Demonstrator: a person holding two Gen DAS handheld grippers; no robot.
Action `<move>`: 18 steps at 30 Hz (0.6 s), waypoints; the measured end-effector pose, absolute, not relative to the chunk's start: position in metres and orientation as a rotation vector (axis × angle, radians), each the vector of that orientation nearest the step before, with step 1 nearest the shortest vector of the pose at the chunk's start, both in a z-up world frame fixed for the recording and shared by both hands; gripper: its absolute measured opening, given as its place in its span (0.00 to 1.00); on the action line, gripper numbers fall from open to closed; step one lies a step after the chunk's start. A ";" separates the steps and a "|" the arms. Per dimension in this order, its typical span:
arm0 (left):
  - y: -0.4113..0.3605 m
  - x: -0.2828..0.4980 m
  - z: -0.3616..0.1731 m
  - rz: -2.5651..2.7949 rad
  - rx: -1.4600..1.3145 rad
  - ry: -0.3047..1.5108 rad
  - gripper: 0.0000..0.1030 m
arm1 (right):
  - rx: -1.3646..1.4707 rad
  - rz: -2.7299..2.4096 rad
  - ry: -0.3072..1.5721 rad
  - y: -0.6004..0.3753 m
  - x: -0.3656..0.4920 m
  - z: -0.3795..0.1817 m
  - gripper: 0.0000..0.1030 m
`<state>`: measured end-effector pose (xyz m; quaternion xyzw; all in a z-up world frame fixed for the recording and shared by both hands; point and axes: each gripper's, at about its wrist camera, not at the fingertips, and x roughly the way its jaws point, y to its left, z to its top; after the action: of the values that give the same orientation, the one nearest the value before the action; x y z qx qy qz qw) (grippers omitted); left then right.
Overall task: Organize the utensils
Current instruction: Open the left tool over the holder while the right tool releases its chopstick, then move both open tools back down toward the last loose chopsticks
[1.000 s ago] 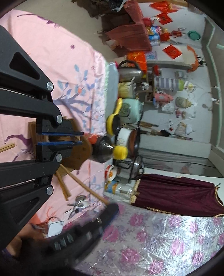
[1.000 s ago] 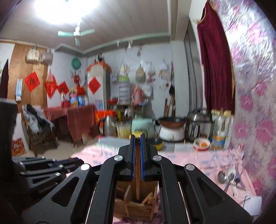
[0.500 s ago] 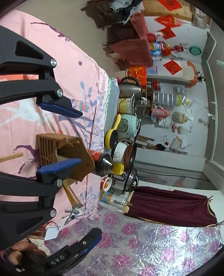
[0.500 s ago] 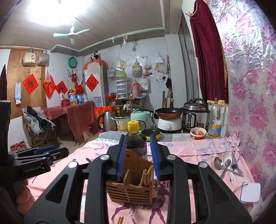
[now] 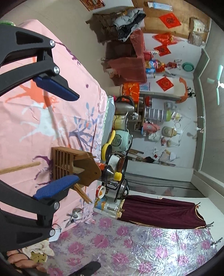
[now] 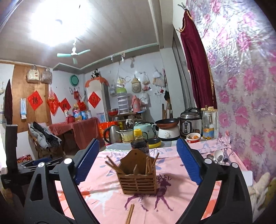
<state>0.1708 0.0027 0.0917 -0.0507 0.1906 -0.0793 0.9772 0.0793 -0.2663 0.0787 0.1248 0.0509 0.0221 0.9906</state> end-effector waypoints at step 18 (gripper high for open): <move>0.007 0.088 -0.014 0.004 -0.010 0.433 0.94 | 0.297 -0.090 0.319 -0.237 0.018 -0.052 0.92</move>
<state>0.0878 0.0065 -0.0143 -0.0052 0.2149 0.0022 0.9766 0.0177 -0.2369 -0.0523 0.1471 0.1583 -0.0448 0.9753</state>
